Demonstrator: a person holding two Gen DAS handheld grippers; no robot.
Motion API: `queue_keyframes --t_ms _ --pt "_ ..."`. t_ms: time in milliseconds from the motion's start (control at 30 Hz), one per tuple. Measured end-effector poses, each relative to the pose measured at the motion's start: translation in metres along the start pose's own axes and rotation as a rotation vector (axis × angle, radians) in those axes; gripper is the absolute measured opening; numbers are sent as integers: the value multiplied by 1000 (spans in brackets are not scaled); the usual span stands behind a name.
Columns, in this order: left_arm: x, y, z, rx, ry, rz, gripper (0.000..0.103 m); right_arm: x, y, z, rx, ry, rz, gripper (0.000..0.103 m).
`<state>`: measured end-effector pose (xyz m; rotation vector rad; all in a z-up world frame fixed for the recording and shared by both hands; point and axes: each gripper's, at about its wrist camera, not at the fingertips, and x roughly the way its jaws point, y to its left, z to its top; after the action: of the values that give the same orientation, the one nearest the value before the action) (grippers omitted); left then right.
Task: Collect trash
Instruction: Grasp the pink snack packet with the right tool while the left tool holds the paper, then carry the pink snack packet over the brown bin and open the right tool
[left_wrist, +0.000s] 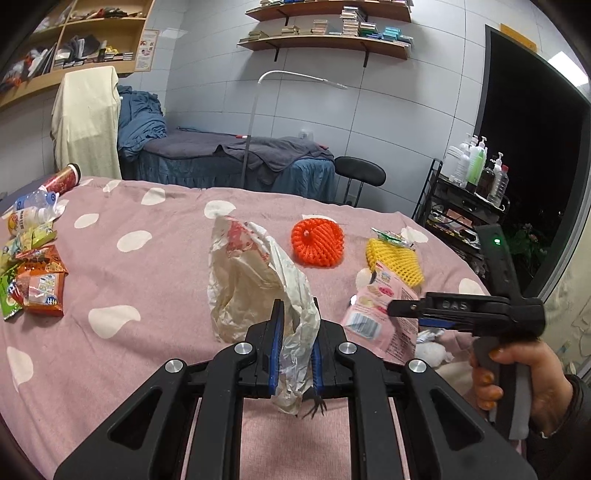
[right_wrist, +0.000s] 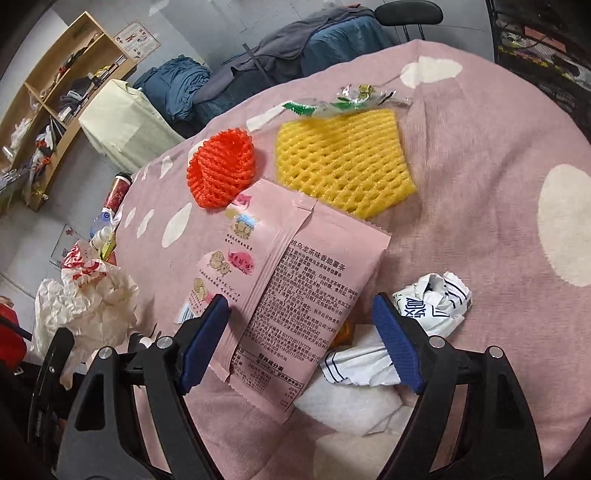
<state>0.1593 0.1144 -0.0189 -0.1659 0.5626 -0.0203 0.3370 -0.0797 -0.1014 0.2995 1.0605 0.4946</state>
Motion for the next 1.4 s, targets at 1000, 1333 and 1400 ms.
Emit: queue_keyframes --t_ms 1000,1333,1400 --pt "-45 -44 -13 36 -67 -121 13 -144 4 -54 -71 -388 57 23" --pt "-43 -100 -17 106 -49 -275 13 -214 -35 -99 -56 -530 -124 23" --pt "-42 -114 -19 132 -45 -309 13 -224 -45 -108 -52 -552 -165 23"
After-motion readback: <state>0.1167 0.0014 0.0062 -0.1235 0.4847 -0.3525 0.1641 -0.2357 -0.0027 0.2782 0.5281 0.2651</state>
